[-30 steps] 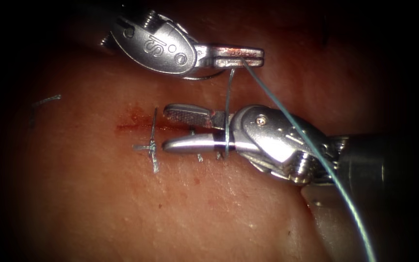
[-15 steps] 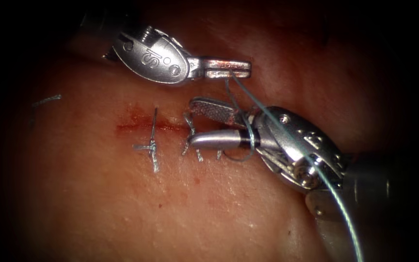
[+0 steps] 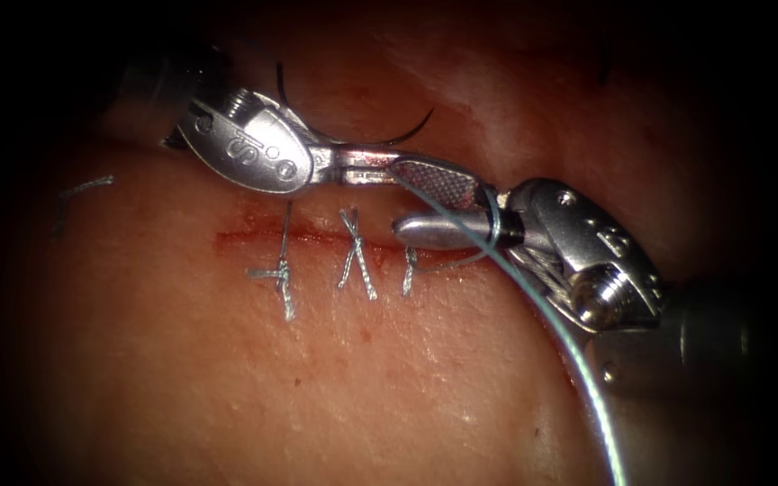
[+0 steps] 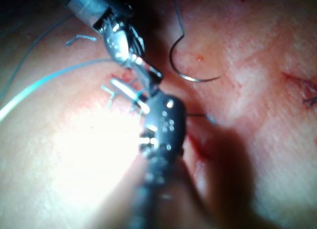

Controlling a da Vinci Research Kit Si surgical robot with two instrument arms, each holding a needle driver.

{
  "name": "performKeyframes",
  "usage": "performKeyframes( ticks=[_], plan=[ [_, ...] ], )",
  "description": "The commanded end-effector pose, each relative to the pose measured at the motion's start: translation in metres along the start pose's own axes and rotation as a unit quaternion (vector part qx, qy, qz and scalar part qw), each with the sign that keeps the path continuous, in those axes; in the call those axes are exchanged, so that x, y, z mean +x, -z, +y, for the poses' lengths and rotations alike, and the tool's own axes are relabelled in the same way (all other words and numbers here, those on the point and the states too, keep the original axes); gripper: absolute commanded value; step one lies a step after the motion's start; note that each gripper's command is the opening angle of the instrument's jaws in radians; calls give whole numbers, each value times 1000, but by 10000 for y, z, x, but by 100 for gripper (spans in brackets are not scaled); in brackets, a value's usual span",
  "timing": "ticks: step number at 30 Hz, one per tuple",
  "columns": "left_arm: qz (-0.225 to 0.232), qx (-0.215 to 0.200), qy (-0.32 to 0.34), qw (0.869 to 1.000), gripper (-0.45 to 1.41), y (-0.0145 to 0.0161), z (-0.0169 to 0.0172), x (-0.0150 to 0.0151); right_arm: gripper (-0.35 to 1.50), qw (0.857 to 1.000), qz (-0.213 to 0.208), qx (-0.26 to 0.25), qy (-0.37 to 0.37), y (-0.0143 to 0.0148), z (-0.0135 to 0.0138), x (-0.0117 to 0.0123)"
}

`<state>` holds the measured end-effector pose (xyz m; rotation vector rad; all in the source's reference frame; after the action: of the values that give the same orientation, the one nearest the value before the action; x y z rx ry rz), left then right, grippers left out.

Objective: Wound Closure

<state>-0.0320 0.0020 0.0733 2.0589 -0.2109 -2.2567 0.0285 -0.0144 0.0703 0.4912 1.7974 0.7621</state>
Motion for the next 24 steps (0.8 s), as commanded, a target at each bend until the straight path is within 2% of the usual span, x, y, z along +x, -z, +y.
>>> performKeyframes(
  ticks=[1,14,20,24],
  plan=[
    [1,0,-1,1000,-45,-5,0,-5,42,1000,3,-1,-4,-4,1,-7],
    [2,-3,-2,1000,-45,-4,19,-7,39,997,28,-46,-48,24,10,-20],
    [6,-8,-2,1000,-45,-7,26,-1,39,991,32,-98,-88,32,14,-25],
    [5,-14,-2,1000,-45,-10,32,5,42,982,29,-145,-118,35,11,-36]
  ],
)
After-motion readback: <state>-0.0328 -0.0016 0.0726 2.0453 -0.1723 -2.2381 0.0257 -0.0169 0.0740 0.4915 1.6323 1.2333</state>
